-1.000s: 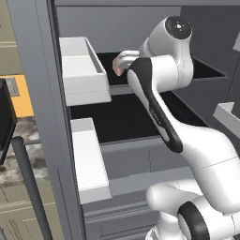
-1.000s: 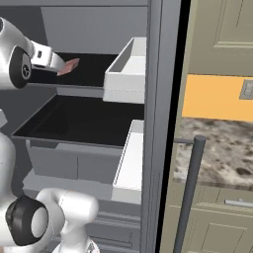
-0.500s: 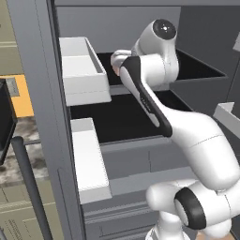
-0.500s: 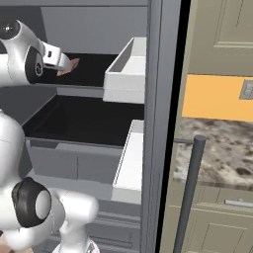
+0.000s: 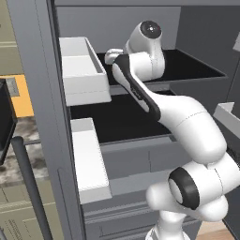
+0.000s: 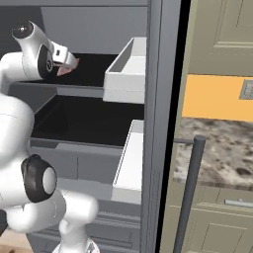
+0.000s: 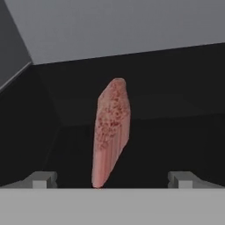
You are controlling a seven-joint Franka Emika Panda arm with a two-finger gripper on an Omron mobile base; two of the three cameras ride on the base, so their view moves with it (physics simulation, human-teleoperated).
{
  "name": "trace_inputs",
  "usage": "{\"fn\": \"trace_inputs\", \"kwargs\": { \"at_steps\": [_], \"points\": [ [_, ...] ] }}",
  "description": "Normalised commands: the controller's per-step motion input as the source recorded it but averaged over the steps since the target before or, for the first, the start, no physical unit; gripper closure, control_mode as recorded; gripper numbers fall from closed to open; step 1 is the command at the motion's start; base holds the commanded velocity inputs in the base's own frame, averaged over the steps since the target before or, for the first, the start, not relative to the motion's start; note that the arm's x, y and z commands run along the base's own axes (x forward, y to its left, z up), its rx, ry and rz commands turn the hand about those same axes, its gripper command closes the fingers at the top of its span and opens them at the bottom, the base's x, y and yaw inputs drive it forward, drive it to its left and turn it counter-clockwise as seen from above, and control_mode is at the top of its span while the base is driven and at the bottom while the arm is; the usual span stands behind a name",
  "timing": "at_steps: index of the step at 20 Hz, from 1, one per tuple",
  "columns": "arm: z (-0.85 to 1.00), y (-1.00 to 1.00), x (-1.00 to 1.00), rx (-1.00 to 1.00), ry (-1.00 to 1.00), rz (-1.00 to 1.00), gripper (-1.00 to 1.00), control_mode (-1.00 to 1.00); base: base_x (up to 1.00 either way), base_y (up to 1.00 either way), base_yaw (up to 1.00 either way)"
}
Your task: Gather the carrot and squash from the fridge and place them on a tray on the dining counter. Then gather the steak and fish from the fridge and place them on the other tray.
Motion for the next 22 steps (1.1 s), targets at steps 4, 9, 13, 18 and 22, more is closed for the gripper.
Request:
{"fn": "trace_inputs", "kwargs": {
  "at_steps": [4, 9, 13, 18, 22],
  "points": [
    [-0.06, 0.13, 0.52, 0.0, 0.05, 0.0, -1.0, -1.0, 0.0, 0.0, 0.0],
    [-0.04, 0.04, 0.28, 0.0, 0.05, 0.0, -1.0, -1.0, 0.0, 0.0, 0.0],
    [-0.08, 0.0, 0.03, 0.0, 0.06, -0.01, -1.0, -1.0, 0.0, 0.0, 0.0],
    [-0.17, 0.0, 0.11, 0.0, 0.07, 0.0, -1.0, -1.0, 0.0, 0.0, 0.0],
    [-0.17, 0.0, 0.25, 0.0, 0.06, 0.0, -1.0, -1.0, 0.0, 0.0, 0.0]
  ]
}}
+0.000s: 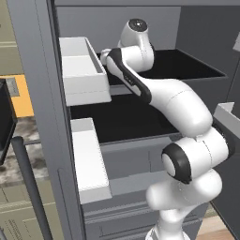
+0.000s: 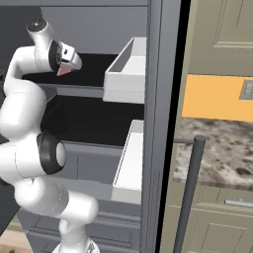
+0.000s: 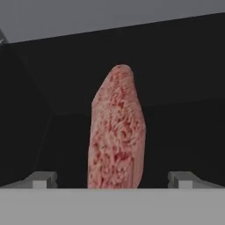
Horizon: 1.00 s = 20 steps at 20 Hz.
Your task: Gather the carrot and squash from the fridge and place them on a tray on the dining counter. Then gather the steak and fish from the fridge and place them on the other tray.
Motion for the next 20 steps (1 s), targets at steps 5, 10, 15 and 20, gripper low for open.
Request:
{"fn": "trace_inputs", "kwargs": {
  "at_steps": [5, 10, 15, 20],
  "points": [
    [-0.18, 0.0, 0.39, 0.0, 0.03, 0.0, -1.0, -1.0, 0.0, 0.0, 0.0],
    [-0.16, 0.05, 0.25, 0.0, 0.06, 0.0, 1.0, -1.0, 0.0, 0.0, 0.0],
    [-0.12, 0.06, -0.1, 0.0, 0.02, 0.0, 1.0, -1.0, 0.0, 0.0, 0.0],
    [-0.1, -0.1, -0.68, 0.0, -0.1, -0.02, 1.0, -1.0, 0.0, 0.0, 0.0]
  ]
}}
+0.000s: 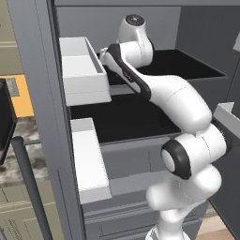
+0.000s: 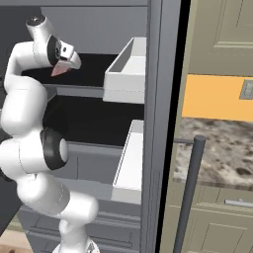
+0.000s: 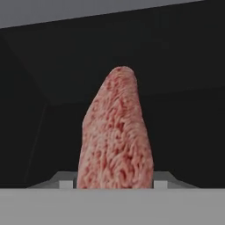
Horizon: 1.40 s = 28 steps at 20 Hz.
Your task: Gather the carrot and squash from the fridge and place them on a tray on the dining counter. Then gather the steak and fish from the fridge and place them on the other tray.
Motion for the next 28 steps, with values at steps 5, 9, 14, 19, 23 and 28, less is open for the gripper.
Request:
{"fn": "trace_inputs", "kwargs": {
  "at_steps": [5, 9, 14, 19, 23, 28],
  "points": [
    [0.0, -0.34, -1.0, 0.0, -0.19, -0.06, 1.0, -1.0, 0.0, 0.0, 0.0],
    [0.02, -0.25, -1.0, 0.0, -0.13, -0.07, 1.0, -1.0, 0.0, 0.0, 0.0],
    [0.27, -0.28, -1.0, 0.02, -0.07, -0.06, 1.0, -1.0, 0.0, 0.0, 0.0],
    [0.17, -0.24, -1.0, 0.05, 0.0, -0.04, 1.0, -1.0, 0.0, 0.0, 0.0],
    [0.03, -0.18, -1.0, 0.04, 0.0, -0.03, 1.0, -1.0, 0.0, 0.0, 0.0],
    [0.0, -0.15, -1.0, 0.01, -0.01, -0.01, 1.0, -1.0, 0.0, 0.0, 0.0]
  ]
}}
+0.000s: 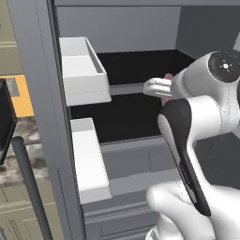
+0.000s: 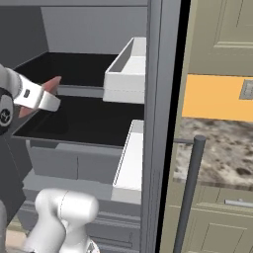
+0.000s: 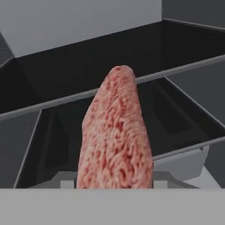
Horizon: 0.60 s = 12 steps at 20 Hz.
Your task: Gather the carrot and squash from the fridge and place them on a tray on the dining counter. Then gather the steak and fish from the fridge and place them on the other tray.
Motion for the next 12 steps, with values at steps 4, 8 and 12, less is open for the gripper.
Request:
{"fn": "trace_inputs", "kwargs": {
  "at_steps": [4, 8, 12],
  "points": [
    [-0.11, -0.14, -0.92, 0.0, 0.0, 0.0, 1.0, -1.0, 0.0, 0.0, 0.0],
    [-0.02, 0.01, -0.02, 0.0, 0.0, 0.0, 1.0, -1.0, 0.0, 0.0, 0.0],
    [-0.02, 0.0, -0.14, 0.0, 0.0, 0.0, 1.0, -1.0, 0.0, 0.0, 0.0]
  ]
}}
